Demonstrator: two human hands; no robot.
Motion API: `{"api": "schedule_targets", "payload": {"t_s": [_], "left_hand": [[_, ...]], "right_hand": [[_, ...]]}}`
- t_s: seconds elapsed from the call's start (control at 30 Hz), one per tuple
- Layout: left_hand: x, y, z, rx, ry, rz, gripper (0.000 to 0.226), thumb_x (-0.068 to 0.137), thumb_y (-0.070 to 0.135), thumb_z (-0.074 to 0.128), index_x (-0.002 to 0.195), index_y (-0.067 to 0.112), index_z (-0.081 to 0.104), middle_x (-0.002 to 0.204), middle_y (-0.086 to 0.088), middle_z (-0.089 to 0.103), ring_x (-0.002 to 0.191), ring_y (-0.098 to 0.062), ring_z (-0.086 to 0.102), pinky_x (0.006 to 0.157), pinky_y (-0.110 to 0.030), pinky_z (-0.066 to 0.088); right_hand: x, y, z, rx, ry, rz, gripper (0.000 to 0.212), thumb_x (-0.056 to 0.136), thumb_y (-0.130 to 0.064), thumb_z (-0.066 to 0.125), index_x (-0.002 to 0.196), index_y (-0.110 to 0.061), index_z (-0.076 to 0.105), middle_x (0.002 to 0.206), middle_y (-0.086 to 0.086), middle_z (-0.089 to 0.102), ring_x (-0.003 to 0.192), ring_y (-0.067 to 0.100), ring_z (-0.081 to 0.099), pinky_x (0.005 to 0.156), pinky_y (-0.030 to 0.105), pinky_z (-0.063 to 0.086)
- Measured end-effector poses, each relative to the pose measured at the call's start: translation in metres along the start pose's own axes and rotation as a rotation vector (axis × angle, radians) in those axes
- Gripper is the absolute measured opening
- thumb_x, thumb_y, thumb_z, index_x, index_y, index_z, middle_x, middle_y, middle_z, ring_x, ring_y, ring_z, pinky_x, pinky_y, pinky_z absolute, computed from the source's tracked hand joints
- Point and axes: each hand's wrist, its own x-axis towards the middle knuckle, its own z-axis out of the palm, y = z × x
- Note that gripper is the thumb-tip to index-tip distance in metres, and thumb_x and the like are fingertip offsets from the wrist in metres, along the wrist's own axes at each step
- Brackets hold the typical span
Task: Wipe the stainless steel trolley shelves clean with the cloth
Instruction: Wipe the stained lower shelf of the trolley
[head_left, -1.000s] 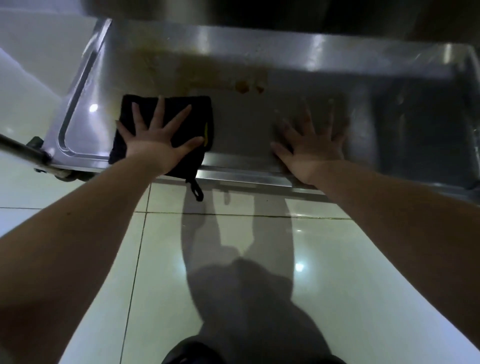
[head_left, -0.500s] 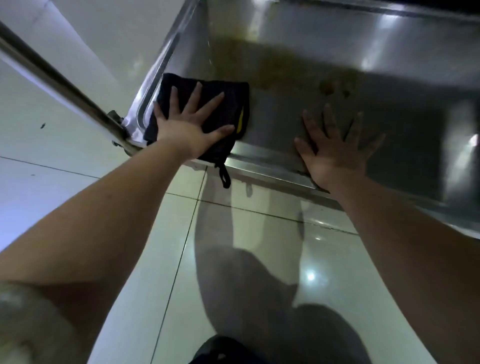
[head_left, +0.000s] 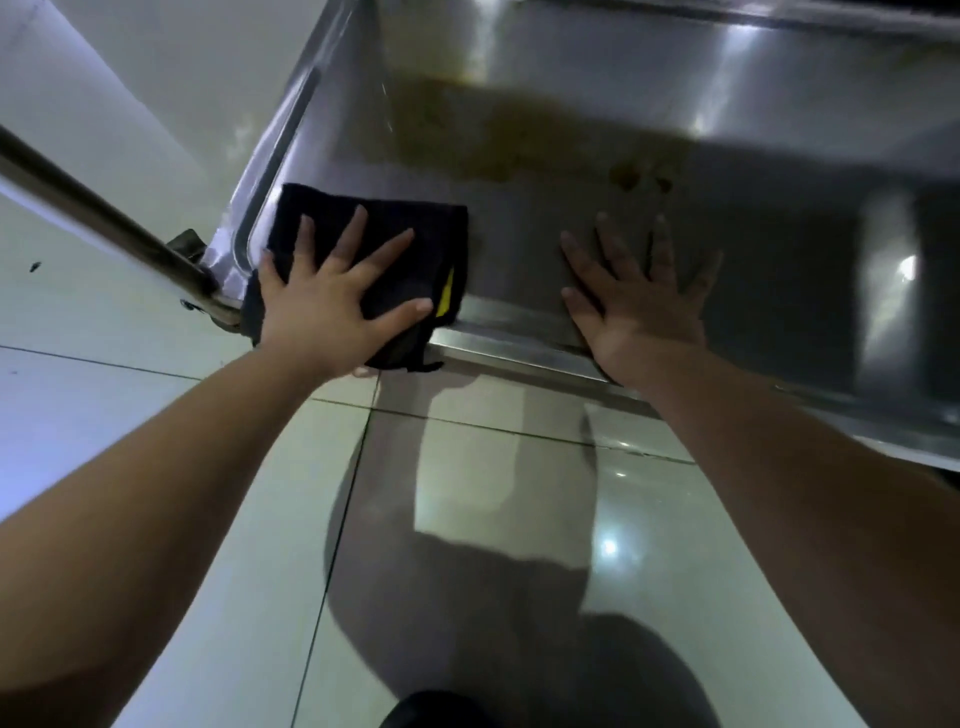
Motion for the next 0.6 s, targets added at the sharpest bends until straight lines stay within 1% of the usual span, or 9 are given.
{"api": "schedule_targets", "payload": {"t_s": [0.07,0.17,0.23,0.3,0.37,0.47,0.53,0.6], "left_hand": [[0.023,-0.024,-0.008,0.037,-0.039,-0.045,0.078,0.065,0.099,0.008,0.137,0.072,-0.004,0.164,0.015,-0.003,0.15,-0.032,-0.009,0.114,-0.064,-0.005],[0.044,-0.046,-0.016,0.069,-0.094,-0.066,0.082,0.062,0.099,0.003,0.139,0.07,-0.006,0.164,0.014,-0.007,0.149,-0.031,-0.014,0.113,-0.064,-0.01],[0.046,-0.042,-0.017,0.079,-0.108,-0.061,0.083,0.063,0.098,0.0,0.14,0.068,-0.008,0.164,0.012,-0.01,0.149,-0.033,-0.016,0.112,-0.066,-0.012],[0.037,-0.027,-0.016,0.073,-0.111,-0.054,0.081,0.065,0.096,0.001,0.14,0.067,-0.009,0.164,0.01,-0.011,0.148,-0.038,-0.015,0.112,-0.069,-0.01],[0.02,-0.005,-0.01,0.049,-0.102,-0.007,0.077,0.067,0.096,0.003,0.138,0.07,-0.011,0.164,0.01,-0.012,0.147,-0.041,-0.014,0.111,-0.071,-0.007],[-0.004,0.027,0.001,0.032,-0.061,0.075,0.072,0.069,0.096,0.006,0.135,0.073,-0.01,0.163,0.013,-0.011,0.147,-0.042,-0.012,0.109,-0.071,-0.006],[0.002,0.032,0.001,0.037,-0.064,0.064,0.072,0.07,0.096,0.009,0.135,0.074,-0.01,0.163,0.014,-0.011,0.148,-0.041,-0.013,0.109,-0.071,-0.006],[0.026,0.027,-0.004,0.057,-0.101,0.021,0.074,0.068,0.097,0.01,0.134,0.073,-0.012,0.163,0.015,-0.014,0.147,-0.041,-0.015,0.108,-0.073,-0.007]], "right_hand": [[0.001,-0.001,-0.002,-0.004,0.004,-0.119,0.056,0.091,-0.061,0.004,0.147,-0.056,-0.007,0.162,-0.02,-0.009,0.149,0.03,-0.015,0.11,0.07,-0.009],[0.003,0.0,-0.003,-0.007,0.008,-0.18,0.054,0.094,-0.06,0.008,0.147,-0.057,-0.004,0.16,-0.024,-0.009,0.149,0.026,-0.015,0.11,0.07,-0.011],[0.003,0.001,-0.003,-0.012,0.011,-0.21,0.054,0.095,-0.06,0.009,0.147,-0.057,-0.004,0.16,-0.024,-0.01,0.149,0.024,-0.015,0.11,0.069,-0.012],[0.003,0.004,-0.005,-0.009,0.012,-0.279,0.055,0.094,-0.06,0.008,0.147,-0.057,-0.003,0.161,-0.023,-0.008,0.15,0.024,-0.014,0.112,0.066,-0.011],[0.003,0.008,-0.006,-0.008,0.005,-0.346,0.056,0.093,-0.061,0.008,0.148,-0.056,-0.003,0.161,-0.023,-0.007,0.15,0.023,-0.013,0.113,0.064,-0.012],[0.002,0.009,-0.005,-0.001,0.008,-0.338,0.057,0.093,-0.064,0.008,0.148,-0.056,-0.004,0.16,-0.024,-0.008,0.15,0.024,-0.015,0.113,0.062,-0.013],[0.001,0.006,-0.004,0.0,0.011,-0.288,0.058,0.091,-0.067,0.006,0.147,-0.058,-0.006,0.159,-0.025,-0.011,0.149,0.026,-0.017,0.114,0.062,-0.014],[0.0,0.003,-0.004,-0.013,0.003,-0.265,0.058,0.09,-0.069,0.003,0.145,-0.059,-0.01,0.158,-0.026,-0.015,0.148,0.029,-0.019,0.113,0.063,-0.013]]}}
